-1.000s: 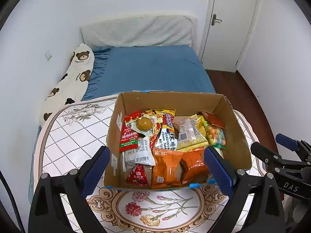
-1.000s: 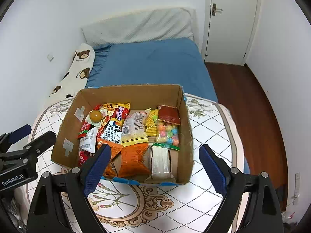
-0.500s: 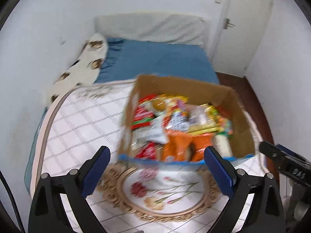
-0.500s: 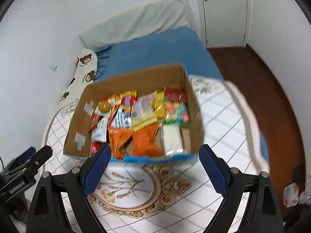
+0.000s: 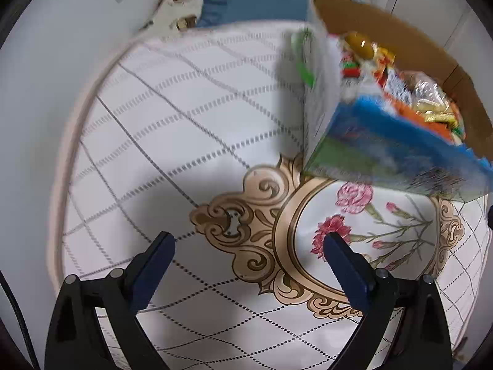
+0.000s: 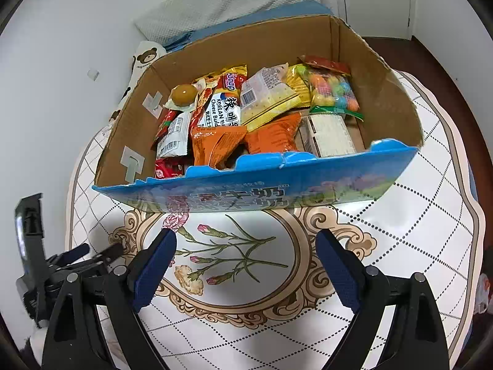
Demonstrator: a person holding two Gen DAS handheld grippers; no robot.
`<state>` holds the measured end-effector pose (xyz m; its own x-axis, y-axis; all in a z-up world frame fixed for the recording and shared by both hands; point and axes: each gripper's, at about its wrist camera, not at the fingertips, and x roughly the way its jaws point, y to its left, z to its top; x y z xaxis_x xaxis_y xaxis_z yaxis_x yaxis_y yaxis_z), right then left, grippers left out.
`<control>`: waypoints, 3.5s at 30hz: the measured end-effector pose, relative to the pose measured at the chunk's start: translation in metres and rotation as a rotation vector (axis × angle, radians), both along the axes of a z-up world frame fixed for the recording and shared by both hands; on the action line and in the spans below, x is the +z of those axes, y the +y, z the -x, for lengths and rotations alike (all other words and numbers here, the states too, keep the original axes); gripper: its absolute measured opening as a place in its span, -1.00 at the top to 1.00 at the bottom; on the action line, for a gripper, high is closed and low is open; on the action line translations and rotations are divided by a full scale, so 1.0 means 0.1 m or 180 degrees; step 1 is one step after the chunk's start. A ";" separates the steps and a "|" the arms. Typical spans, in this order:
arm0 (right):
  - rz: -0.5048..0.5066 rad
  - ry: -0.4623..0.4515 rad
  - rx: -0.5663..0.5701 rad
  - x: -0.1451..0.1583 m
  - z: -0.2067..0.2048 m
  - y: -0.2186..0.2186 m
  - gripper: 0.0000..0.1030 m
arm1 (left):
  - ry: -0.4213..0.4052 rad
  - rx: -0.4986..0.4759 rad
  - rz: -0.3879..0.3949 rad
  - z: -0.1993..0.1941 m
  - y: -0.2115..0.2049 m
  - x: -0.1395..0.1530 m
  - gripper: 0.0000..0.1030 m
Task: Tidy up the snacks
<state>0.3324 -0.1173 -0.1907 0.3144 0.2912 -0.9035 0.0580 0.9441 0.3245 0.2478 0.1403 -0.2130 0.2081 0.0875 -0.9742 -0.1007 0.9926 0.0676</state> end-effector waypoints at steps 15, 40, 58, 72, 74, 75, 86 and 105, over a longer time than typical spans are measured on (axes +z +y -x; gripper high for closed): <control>0.0442 -0.0493 -0.0196 0.79 0.04 -0.35 -0.82 | -0.0837 -0.0344 0.0231 0.23 -0.80 1.16 -0.92; 0.0923 -0.1318 -0.0350 2.54 1.61 -0.48 -0.93 | -0.1539 -0.0594 0.0133 1.21 -1.10 2.54 -0.92; 0.1018 -0.1172 -0.0462 2.07 0.93 -0.59 -0.95 | -0.1633 -0.0410 0.0112 0.67 -1.12 2.25 -1.00; 0.1068 -0.1103 -0.0411 1.70 0.51 -0.64 -0.95 | -0.1329 -0.0448 0.0015 0.33 -1.27 1.76 -1.00; 0.1078 -0.1095 -0.0408 1.68 0.50 -0.64 -0.95 | -0.1314 -0.0452 0.0011 0.32 -1.28 1.73 -1.00; 0.1080 -0.1084 -0.0405 1.66 0.49 -0.64 -0.95 | -0.1312 -0.0452 0.0004 0.32 -1.29 1.73 -1.00; 0.1082 -0.1074 -0.0406 1.63 0.49 -0.65 -0.95 | -0.1338 -0.0481 -0.0015 0.33 -1.31 1.76 -1.00; 0.1047 -0.1049 -0.0414 1.58 0.59 -0.67 -0.95 | -0.1348 -0.0492 -0.0023 0.37 -1.32 1.76 -1.00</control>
<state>0.2737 -0.1840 -0.0329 0.6144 -0.0541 -0.7871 0.1266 0.9915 0.0307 0.2108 0.0079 -0.0367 0.5995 0.0305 -0.7998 0.0285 0.9978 0.0594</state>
